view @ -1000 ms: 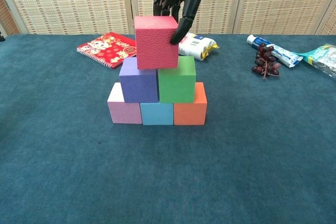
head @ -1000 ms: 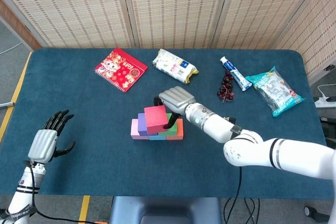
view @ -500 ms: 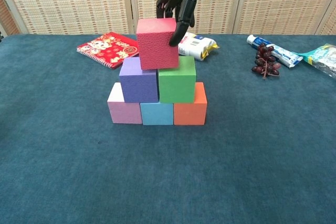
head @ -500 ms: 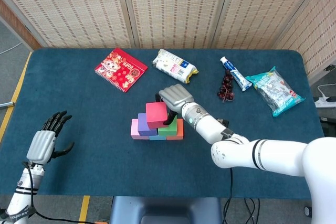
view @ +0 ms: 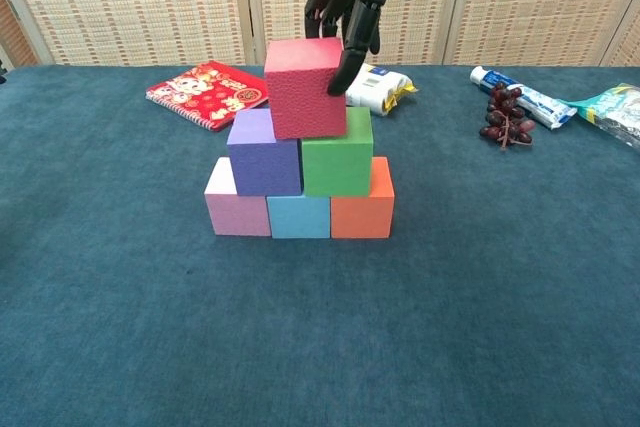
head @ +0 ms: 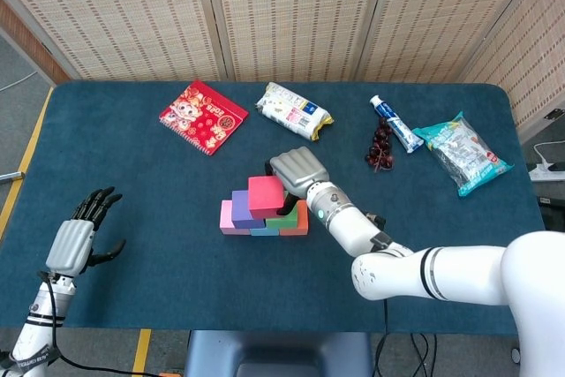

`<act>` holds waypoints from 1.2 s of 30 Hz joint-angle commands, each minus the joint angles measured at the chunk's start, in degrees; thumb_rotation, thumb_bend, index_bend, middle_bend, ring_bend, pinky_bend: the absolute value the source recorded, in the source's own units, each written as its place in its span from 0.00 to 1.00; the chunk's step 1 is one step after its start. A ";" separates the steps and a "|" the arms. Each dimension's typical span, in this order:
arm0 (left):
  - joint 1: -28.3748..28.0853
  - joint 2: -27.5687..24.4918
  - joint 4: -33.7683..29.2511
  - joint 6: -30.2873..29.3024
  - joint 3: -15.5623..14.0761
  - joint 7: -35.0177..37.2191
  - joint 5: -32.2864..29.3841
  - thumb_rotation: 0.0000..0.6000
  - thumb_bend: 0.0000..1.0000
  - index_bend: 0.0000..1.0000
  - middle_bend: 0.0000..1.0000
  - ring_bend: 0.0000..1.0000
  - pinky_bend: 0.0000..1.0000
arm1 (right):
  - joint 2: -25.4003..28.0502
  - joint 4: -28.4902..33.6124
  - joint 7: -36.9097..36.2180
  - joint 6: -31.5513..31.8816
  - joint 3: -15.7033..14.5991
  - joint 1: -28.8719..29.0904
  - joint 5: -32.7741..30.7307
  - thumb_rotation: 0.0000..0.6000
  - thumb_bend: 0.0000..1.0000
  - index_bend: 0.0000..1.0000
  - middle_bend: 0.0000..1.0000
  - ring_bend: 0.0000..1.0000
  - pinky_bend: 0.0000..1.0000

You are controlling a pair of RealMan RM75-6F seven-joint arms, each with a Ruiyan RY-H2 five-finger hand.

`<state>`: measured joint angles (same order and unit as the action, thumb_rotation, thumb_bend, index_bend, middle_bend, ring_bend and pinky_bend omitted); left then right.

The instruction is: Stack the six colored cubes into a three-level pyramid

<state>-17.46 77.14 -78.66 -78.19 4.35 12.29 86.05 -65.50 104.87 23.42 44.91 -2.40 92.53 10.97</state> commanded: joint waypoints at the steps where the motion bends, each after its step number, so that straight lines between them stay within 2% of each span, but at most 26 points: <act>1: -0.08 0.22 0.59 0.07 -0.11 0.48 0.22 1.00 0.31 0.12 0.05 0.00 0.13 | -1.35 1.15 1.20 3.76 0.98 -0.74 -1.38 1.00 0.27 0.55 0.47 0.40 0.49; 6: -0.03 0.31 0.98 -0.02 -0.20 0.99 0.35 1.00 0.31 0.12 0.04 0.00 0.13 | -2.14 1.39 2.32 5.63 2.30 -1.75 -2.14 1.00 0.27 0.55 0.47 0.40 0.49; 28: 0.27 0.91 2.34 -0.20 -0.41 2.32 0.33 1.00 0.31 0.12 0.04 0.00 0.13 | -3.44 1.33 7.43 5.58 6.21 -4.39 -4.64 1.00 0.27 0.55 0.47 0.40 0.49; 31: 0.29 0.98 2.45 -0.19 -0.40 2.43 0.29 1.00 0.31 0.12 0.04 0.00 0.13 | -3.32 1.36 8.01 5.32 6.52 -4.71 -4.76 1.00 0.27 0.50 0.47 0.40 0.48; 36: 0.26 1.10 2.59 -0.30 -0.30 2.56 0.31 1.00 0.31 0.12 0.04 0.00 0.13 | -2.88 1.77 8.73 4.68 6.84 -5.11 -4.81 1.00 0.27 0.32 0.45 0.36 0.45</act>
<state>-17.20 78.24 -76.07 -78.50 4.06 14.85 86.36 -68.40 106.62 32.13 49.63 4.42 87.45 6.17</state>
